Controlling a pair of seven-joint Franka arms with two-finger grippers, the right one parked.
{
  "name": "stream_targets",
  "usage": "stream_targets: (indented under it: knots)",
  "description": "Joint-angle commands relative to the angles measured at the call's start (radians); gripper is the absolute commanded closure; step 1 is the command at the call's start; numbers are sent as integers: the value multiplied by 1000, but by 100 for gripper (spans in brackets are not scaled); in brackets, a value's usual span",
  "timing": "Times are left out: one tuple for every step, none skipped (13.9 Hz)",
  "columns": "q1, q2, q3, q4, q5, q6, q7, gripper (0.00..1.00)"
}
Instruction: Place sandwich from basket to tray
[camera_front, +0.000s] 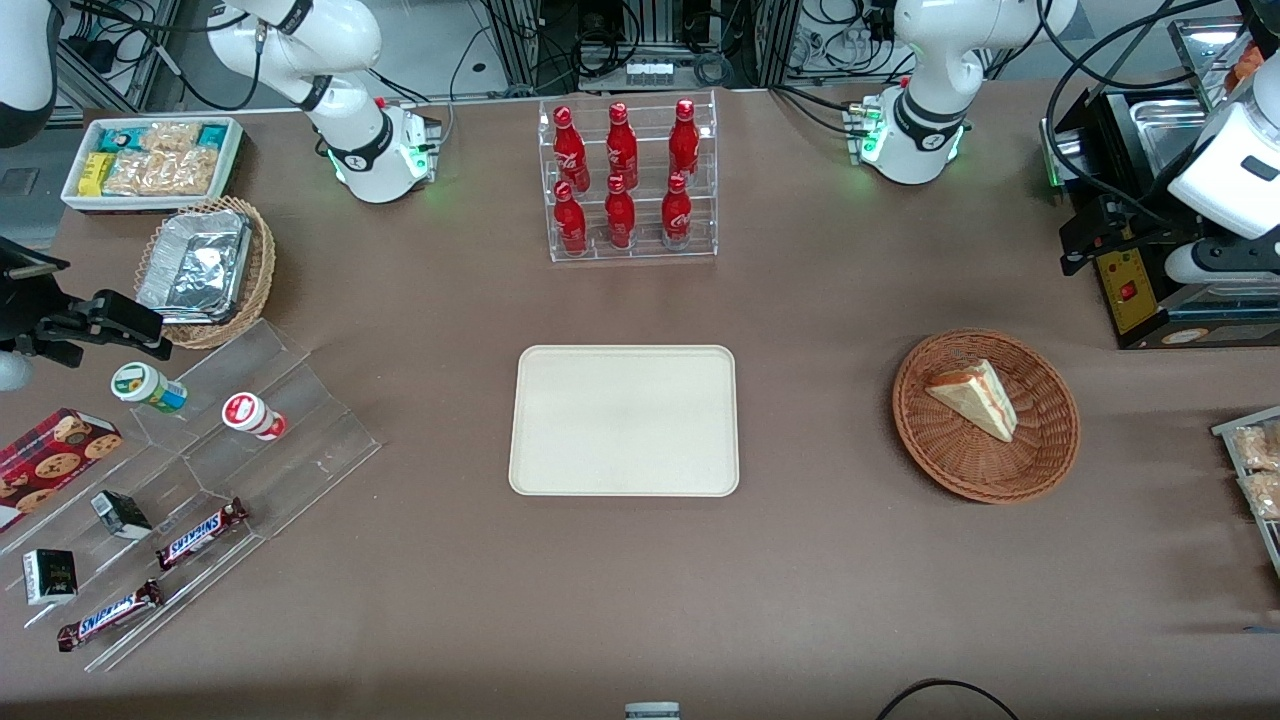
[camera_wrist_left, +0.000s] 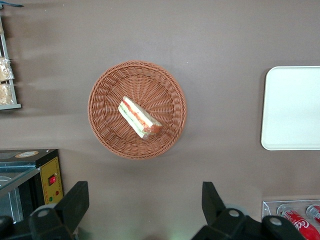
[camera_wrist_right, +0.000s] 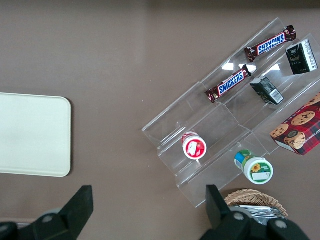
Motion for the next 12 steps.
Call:
stream_targets:
  knots:
    - [-18,-16,9,1,17,-20,-17,0]
    - [-17,-11,7,10,8,-20,-22,0]
    - [-11,-8,7,10,3,-20,-16,0]
    - [-6,-5,7,10,3,-20,-17,0]
    - [0,-5,9,7,3,-20,-8,0]
    - [4,-4,10,4,3,-20,-4,0]
    - [9,1,12,-1,6,-20,-5,0]
    - [32,13,12,-3,8,-20,-5,0]
    - [64,19,12,-6,10,-20,-10,0]
    - [90,27,12,-15,7,-20,-20,0]
    - [130,42,12,-18,2,-20,-25,0]
    - [165,65,12,-21,3,-9,-49,0]
